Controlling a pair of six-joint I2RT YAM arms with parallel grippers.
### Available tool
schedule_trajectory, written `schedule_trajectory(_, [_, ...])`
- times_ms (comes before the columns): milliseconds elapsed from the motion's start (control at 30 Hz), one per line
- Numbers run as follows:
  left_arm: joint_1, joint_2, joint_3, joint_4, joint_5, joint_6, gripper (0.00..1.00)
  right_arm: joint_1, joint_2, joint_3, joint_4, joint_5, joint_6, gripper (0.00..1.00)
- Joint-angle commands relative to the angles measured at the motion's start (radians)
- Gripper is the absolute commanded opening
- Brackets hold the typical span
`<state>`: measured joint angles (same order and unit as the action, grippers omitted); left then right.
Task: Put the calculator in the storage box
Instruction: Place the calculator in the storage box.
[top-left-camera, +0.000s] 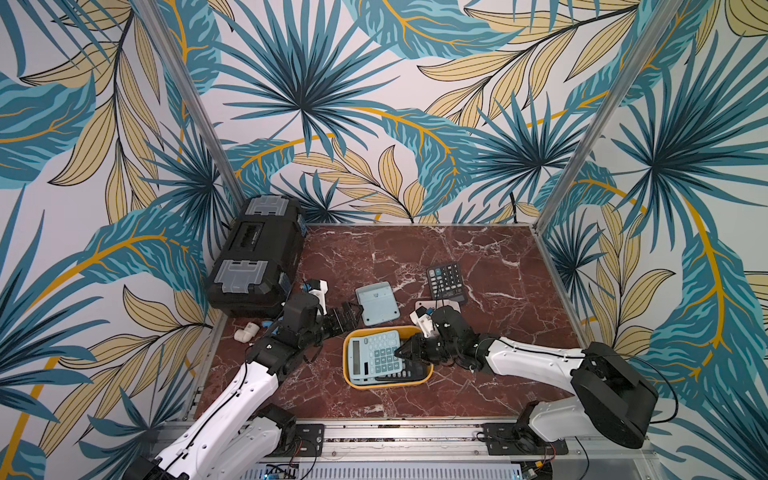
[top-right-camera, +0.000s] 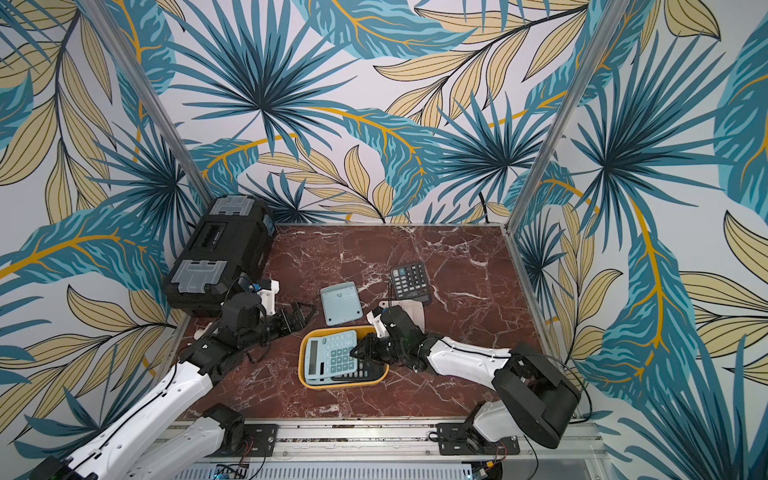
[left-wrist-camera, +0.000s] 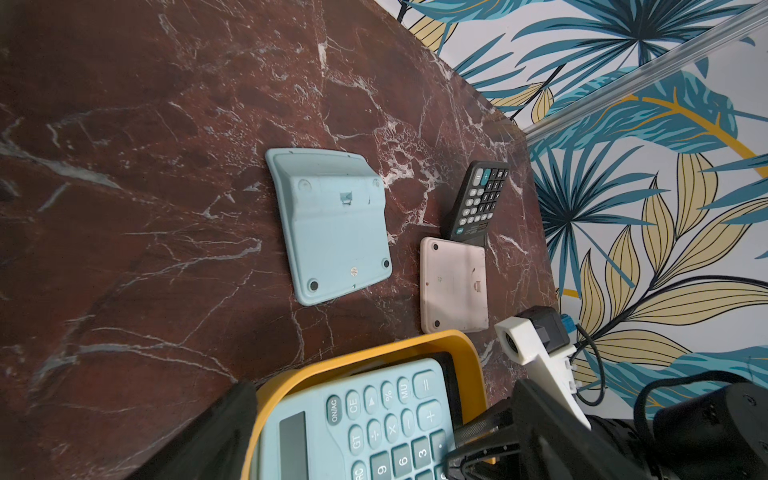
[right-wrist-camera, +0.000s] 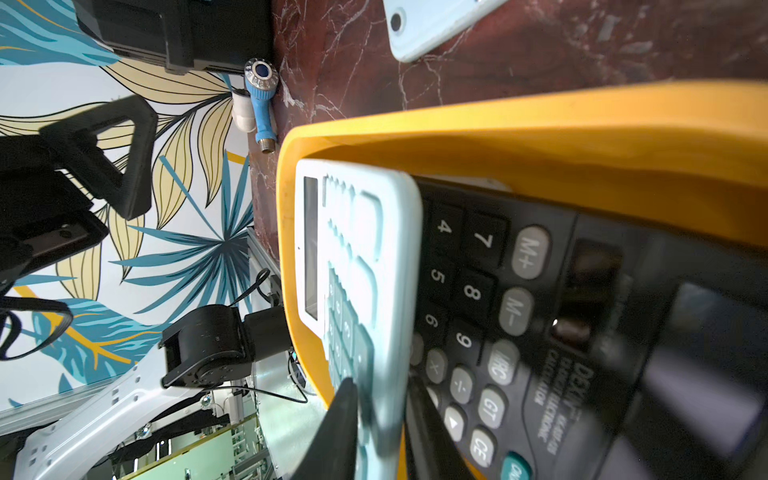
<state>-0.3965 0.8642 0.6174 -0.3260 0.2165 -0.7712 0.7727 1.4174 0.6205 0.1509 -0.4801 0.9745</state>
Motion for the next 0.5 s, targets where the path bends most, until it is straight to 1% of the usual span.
schedule_trajectory(0, [0.001,-0.008,-0.009,0.026,-0.009,0.009,1.00,0.006,-0.014,0.038,-0.117,0.033,-0.064,0.29])
schedule_trajectory(267, [0.001,-0.007,-0.014,0.022,-0.007,0.010,1.00,0.018,0.003,0.090,-0.215,0.073,-0.114,0.31])
schedule_trajectory(467, [0.002,-0.007,-0.016,0.022,-0.004,0.010,1.00,0.025,0.027,0.121,-0.249,0.090,-0.135,0.32])
